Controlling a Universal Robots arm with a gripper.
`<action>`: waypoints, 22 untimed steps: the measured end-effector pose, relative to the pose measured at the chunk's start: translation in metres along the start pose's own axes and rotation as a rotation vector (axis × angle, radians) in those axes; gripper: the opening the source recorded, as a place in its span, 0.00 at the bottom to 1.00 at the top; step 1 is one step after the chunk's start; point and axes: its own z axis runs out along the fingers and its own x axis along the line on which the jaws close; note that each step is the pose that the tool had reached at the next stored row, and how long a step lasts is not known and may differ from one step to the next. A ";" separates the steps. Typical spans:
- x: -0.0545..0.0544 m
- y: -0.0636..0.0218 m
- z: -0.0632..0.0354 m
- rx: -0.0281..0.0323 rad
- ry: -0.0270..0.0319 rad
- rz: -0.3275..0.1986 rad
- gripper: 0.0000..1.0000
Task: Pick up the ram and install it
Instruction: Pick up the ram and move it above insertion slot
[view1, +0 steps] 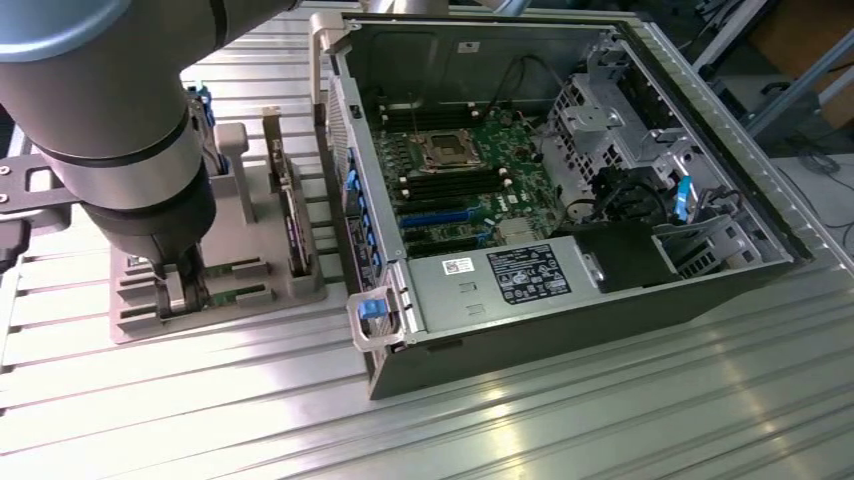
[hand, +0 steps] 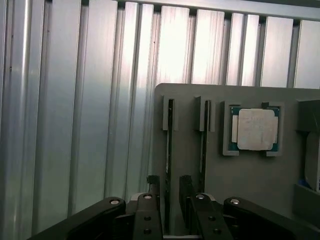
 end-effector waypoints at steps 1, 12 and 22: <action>0.000 0.0000 0.0013 0.0000 0.0000 0.000 0.30; 0.002 0.0002 0.0217 0.0000 0.0000 0.000 0.30; 0.002 0.0030 0.0339 -0.0003 0.0004 -0.010 0.30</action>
